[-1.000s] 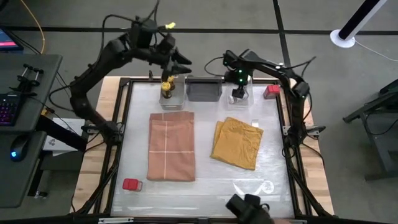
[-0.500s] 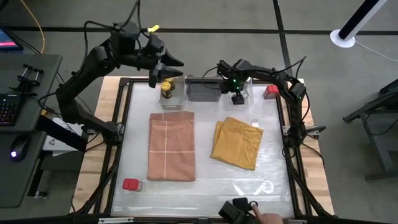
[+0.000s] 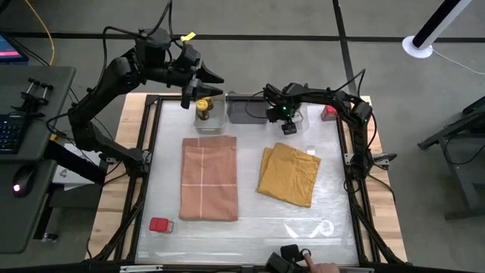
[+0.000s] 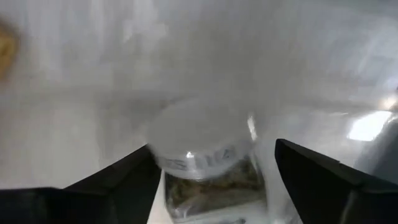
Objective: Sort spices by type
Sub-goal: Put the white seasoning bottle into the transparent bin
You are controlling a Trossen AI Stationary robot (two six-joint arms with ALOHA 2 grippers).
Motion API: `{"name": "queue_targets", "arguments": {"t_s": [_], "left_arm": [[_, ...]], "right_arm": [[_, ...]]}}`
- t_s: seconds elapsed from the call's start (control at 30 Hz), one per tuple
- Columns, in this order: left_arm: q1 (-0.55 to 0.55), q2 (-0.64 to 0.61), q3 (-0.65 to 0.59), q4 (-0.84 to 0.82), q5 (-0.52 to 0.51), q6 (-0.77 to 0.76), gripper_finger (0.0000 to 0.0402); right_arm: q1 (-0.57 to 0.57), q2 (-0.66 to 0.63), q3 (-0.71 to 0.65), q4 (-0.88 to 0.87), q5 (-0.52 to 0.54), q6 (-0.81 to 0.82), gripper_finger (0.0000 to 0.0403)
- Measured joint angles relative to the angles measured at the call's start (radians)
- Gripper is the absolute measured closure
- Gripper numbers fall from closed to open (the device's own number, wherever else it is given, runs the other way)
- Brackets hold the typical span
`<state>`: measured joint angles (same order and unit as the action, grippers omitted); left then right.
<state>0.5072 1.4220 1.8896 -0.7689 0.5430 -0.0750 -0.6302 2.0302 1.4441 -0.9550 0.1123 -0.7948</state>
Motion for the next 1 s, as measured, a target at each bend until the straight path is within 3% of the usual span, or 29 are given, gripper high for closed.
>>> {"name": "queue_targets", "arguments": {"t_s": [0.23, 0.4, 0.63, 0.8, 0.9, 1.0], "left_arm": [[0.001, 0.0, 0.0, -0.004, 0.0, 0.0, 0.0197], [0.0, 0.0, 0.0, -0.004, 0.0, 0.006, 0.0197], [0.001, 0.0, 0.0, -0.004, 0.0, 0.019, 0.0197], [0.001, 0.0, 0.0, -0.004, 0.0, 0.027, 0.0197], [0.001, 0.0, 0.0, -0.004, 0.0, 0.034, 0.0197], [0.001, 0.0, 0.0, -0.004, -0.002, 0.031, 0.0197]], "right_arm": [[0.013, -0.001, 0.004, 0.0, 0.029, -0.009, 0.0207], [0.017, -0.007, 0.051, -0.075, 0.041, 0.028, 0.021], [0.005, -0.111, 0.151, -0.101, 0.019, 0.052, 0.021], [-0.059, -0.233, 0.152, 0.05, -0.19, 0.245, 0.021], [-0.118, -0.293, 0.08, 0.247, -0.357, 0.406, 0.021], [-0.156, -0.325, -0.018, 0.44, -0.444, 0.511, 0.021]]}}
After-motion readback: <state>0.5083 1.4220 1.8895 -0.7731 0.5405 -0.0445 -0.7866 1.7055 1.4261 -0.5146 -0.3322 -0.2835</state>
